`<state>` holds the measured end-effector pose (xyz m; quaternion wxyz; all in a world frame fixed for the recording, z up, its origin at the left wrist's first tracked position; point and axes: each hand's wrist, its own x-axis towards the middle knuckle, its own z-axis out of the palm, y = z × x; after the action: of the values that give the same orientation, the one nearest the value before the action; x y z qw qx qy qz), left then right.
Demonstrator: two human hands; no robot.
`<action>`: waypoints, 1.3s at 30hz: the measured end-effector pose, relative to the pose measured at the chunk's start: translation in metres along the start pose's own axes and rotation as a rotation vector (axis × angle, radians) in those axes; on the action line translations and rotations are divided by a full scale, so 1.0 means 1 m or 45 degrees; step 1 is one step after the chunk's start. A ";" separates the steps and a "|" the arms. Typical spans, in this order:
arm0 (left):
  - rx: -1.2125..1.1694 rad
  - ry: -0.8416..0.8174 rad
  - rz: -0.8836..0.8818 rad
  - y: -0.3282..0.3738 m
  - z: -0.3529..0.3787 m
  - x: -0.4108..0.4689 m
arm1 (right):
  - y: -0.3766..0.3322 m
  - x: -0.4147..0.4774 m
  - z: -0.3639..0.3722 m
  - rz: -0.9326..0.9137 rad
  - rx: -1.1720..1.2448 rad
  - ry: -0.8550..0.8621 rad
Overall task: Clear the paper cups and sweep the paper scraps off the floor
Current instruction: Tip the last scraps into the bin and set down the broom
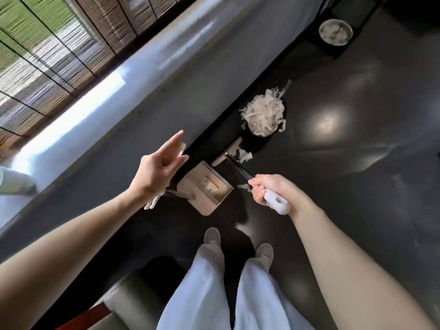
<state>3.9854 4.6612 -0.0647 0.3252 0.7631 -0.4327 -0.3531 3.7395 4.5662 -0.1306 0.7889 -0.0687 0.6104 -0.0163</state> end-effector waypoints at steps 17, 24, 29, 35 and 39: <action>-0.048 0.010 0.013 0.031 -0.009 0.040 | -0.107 0.002 0.044 -0.287 -0.183 -0.016; 0.000 -0.034 0.021 0.041 0.000 0.086 | -0.163 0.012 0.036 -0.241 -0.219 0.024; -0.038 -0.039 0.025 0.049 0.000 0.107 | -0.195 0.034 0.031 -0.109 -0.111 0.035; -0.002 -0.045 0.012 0.044 -0.004 0.122 | -0.207 0.039 0.038 -0.033 0.009 -0.037; 0.025 -0.072 -0.001 0.041 -0.006 0.118 | -0.199 0.030 0.045 -0.019 0.020 -0.042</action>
<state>4.0165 4.5403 -0.0589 0.3052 0.7562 -0.4448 -0.3705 3.8022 4.3695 -0.1233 0.7993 -0.0673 0.5966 -0.0258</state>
